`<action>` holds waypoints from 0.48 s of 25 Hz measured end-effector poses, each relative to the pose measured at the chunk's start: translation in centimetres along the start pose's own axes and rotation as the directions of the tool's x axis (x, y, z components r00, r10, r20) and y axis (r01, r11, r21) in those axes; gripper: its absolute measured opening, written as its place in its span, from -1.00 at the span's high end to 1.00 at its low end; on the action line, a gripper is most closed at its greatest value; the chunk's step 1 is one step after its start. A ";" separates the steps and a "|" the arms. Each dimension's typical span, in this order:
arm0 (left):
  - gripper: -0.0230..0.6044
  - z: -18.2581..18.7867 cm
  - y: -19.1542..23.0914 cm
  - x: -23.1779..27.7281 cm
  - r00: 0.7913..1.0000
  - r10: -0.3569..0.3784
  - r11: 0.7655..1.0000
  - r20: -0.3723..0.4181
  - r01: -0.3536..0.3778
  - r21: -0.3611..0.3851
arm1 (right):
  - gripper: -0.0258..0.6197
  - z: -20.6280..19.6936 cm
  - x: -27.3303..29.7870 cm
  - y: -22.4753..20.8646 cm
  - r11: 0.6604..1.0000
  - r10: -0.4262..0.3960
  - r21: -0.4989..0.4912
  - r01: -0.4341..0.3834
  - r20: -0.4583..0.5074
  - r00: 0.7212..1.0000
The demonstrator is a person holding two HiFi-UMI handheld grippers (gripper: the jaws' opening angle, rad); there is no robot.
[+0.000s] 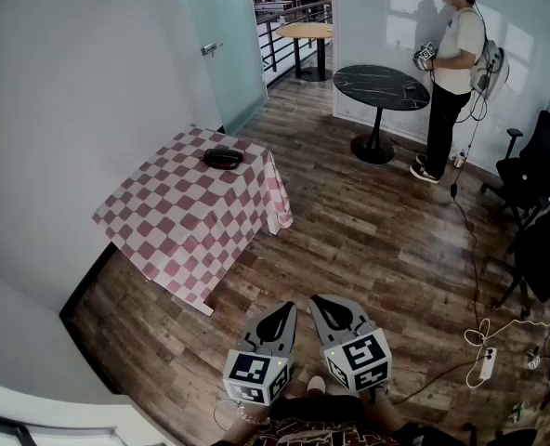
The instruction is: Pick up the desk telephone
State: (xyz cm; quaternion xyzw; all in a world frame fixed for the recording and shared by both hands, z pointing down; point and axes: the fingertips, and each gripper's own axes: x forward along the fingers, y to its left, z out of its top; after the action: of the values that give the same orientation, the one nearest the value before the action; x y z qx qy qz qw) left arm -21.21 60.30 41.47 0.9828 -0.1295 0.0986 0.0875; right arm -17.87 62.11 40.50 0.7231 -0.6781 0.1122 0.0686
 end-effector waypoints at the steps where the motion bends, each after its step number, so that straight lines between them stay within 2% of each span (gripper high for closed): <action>1: 0.91 0.0 -0.3 0.1 1.000 0.003 1.000 0.000 -0.003 0.002 | 0.86 0.0 -0.2 -0.1 1.000 0.004 -0.002 -0.004 0.003 1.000; 12: 0.91 -0.9 -0.9 0.0 0.998 0.055 0.998 -0.001 -0.055 -0.022 | 0.86 0.0 -0.9 -0.7 0.998 0.056 0.013 -0.057 0.034 0.998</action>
State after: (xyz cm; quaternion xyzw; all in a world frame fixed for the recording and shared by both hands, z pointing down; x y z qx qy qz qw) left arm -21.12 61.29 42.24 0.9778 -0.1574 0.0996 0.0957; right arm -17.19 63.02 40.28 0.7060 -0.6984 0.1065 0.0491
